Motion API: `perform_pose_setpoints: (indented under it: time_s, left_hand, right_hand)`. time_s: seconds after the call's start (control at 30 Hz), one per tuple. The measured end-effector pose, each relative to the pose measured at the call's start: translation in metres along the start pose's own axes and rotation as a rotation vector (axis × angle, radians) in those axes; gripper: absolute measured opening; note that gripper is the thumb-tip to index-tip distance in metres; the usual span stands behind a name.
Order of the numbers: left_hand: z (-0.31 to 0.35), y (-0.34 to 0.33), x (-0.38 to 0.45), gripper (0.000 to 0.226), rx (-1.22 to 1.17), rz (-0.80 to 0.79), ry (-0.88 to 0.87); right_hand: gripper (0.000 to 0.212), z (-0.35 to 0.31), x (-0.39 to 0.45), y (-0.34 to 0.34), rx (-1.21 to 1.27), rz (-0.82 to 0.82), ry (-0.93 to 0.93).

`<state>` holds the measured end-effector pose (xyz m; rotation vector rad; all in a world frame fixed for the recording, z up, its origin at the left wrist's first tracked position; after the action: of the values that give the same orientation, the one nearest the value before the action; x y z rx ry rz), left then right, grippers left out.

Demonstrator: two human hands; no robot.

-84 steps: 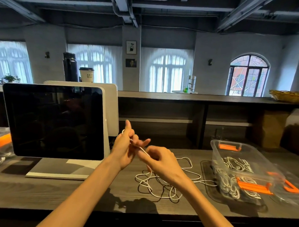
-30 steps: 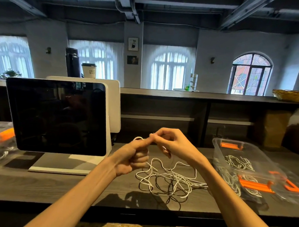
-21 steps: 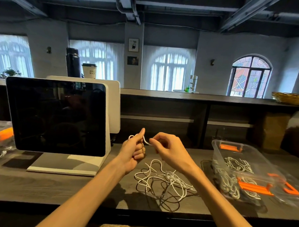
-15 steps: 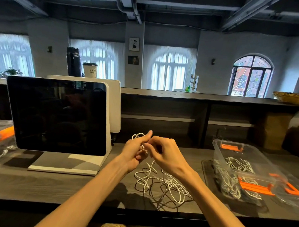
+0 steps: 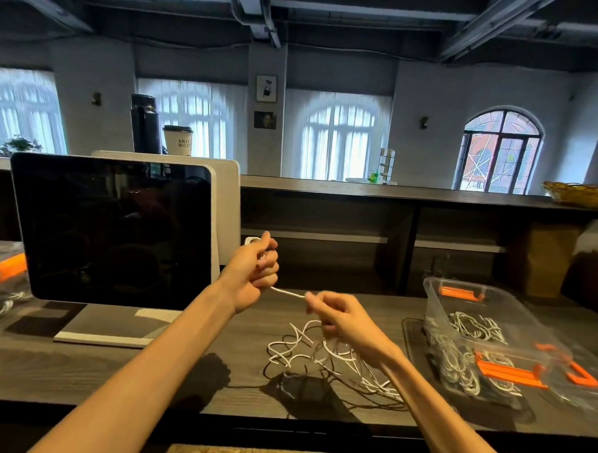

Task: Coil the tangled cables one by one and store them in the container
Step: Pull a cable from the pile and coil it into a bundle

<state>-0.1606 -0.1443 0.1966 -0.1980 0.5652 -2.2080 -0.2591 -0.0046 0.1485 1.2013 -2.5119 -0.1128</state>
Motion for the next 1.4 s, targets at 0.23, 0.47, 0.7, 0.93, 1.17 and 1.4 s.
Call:
perform_pose_setpoints:
  time_s: [0.23, 0.47, 0.7, 0.93, 1.17, 1.4]
  left_hand:
    - [-0.008, -0.001, 0.008, 0.051, 0.565, 0.018, -0.157]
    - [-0.025, -0.019, -0.009, 0.052, 0.346, -0.250, 0.093]
    - [-0.033, -0.029, -0.030, 0.060, 0.627, -0.451, 0.097]
    - [-0.002, -0.021, -0.011, 0.057, 0.165, -0.261, -0.001]
    - [0.004, -0.002, 0.010, 0.055, 0.427, 0.060, -0.289]
    - [-0.010, -0.004, 0.024, 0.048, 0.443, 0.193, -0.299]
  right_hand:
    - [0.024, -0.067, 0.016, -0.008, -0.171, -0.061, 0.333]
    - [0.022, -0.076, 0.036, 0.005, -0.244, 0.198, 0.437]
    - [0.015, -0.072, 0.039, 0.010, -0.146, 0.149, 0.429]
    - [0.037, -0.039, 0.036, 0.016, -0.056, 0.048, 0.185]
    - [0.025, -0.015, 0.041, 0.028, -0.199, 0.133, 0.248]
    - [0.023, -0.026, 0.043, 0.017, -0.366, 0.251, 0.355]
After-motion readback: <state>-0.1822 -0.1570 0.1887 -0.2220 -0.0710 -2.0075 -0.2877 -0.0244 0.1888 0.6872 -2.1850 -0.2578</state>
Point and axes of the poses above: each hand's wrist, its own x-axis towards the middle knuckle, its own y-axis out of the back of the hand, z = x × y, the point moved 7 cm from there along x, towards the middle knuckle, and after that the axes turned 13 degrees about z, right-handed, at the moved point
